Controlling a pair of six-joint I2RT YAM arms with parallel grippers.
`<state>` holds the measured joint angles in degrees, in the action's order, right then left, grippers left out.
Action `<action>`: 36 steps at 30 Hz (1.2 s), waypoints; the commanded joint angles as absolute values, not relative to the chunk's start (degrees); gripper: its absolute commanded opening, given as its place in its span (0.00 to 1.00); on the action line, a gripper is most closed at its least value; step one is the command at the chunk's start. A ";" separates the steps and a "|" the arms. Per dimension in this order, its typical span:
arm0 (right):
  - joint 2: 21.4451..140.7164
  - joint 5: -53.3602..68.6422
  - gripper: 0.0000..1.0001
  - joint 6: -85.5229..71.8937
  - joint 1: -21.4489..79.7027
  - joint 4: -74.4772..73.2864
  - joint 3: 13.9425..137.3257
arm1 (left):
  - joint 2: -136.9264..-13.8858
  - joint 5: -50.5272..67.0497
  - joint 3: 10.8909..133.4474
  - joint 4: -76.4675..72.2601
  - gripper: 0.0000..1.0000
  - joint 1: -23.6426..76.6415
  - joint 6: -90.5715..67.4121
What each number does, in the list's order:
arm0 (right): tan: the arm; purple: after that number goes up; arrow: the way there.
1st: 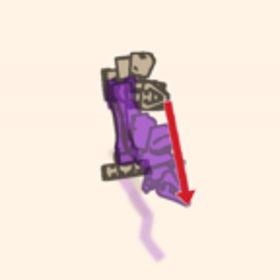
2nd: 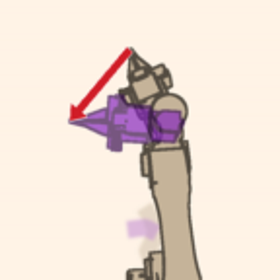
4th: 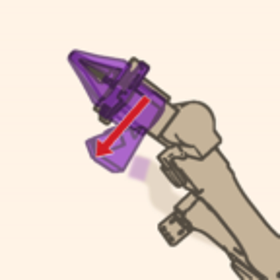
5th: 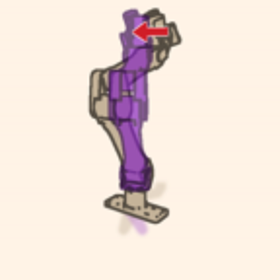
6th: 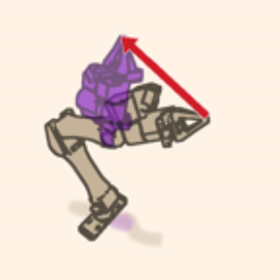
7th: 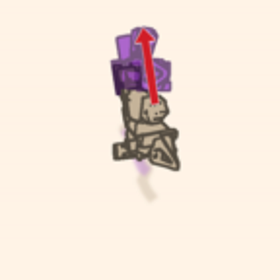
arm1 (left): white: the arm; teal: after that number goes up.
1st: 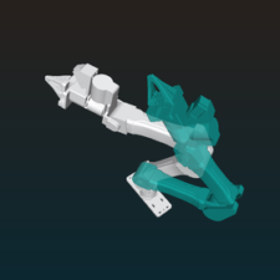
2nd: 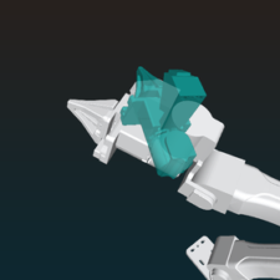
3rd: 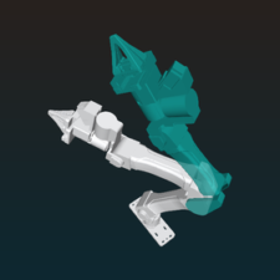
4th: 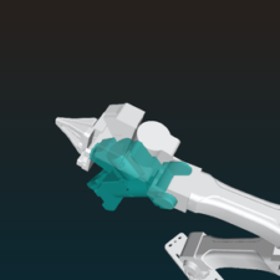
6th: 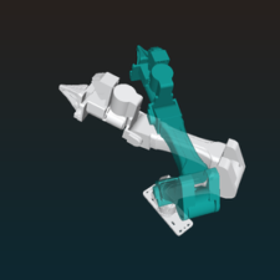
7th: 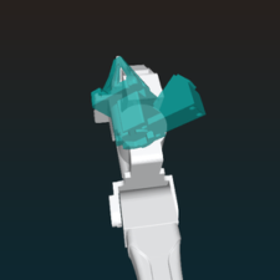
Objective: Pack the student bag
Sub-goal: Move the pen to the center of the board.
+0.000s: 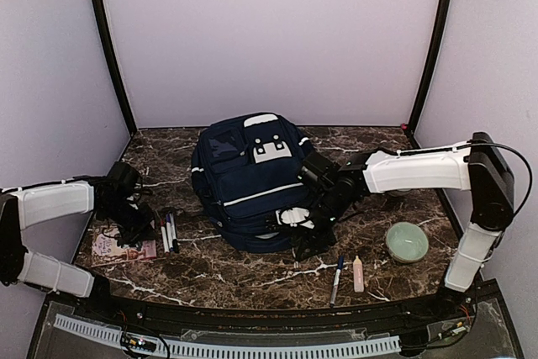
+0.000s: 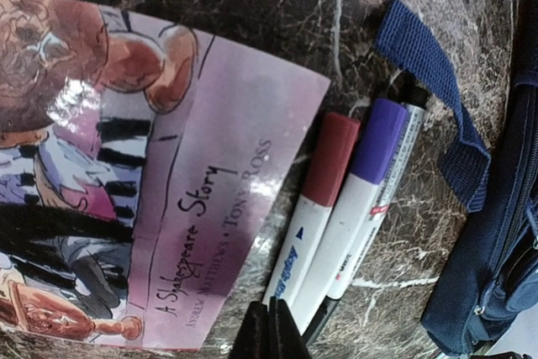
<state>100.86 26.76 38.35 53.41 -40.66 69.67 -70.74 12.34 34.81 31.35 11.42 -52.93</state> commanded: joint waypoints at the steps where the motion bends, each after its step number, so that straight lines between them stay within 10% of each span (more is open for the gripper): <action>1: 101.52 27.34 0.50 38.68 53.62 -41.49 70.33 | -69.63 10.77 32.79 32.02 0.00 12.48 -52.79; 24: 102.07 26.21 0.48 39.04 53.62 -41.57 69.84 | -86.45 14.08 41.68 19.50 0.00 20.12 -54.64; 36: 101.79 25.73 0.47 39.44 53.57 -41.18 68.98 | -76.97 2.03 48.57 41.02 0.09 17.44 -46.35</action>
<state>101.38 25.65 38.74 53.41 -40.80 69.30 -82.63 9.58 44.99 29.89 19.73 -50.26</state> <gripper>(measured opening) 0.475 0.006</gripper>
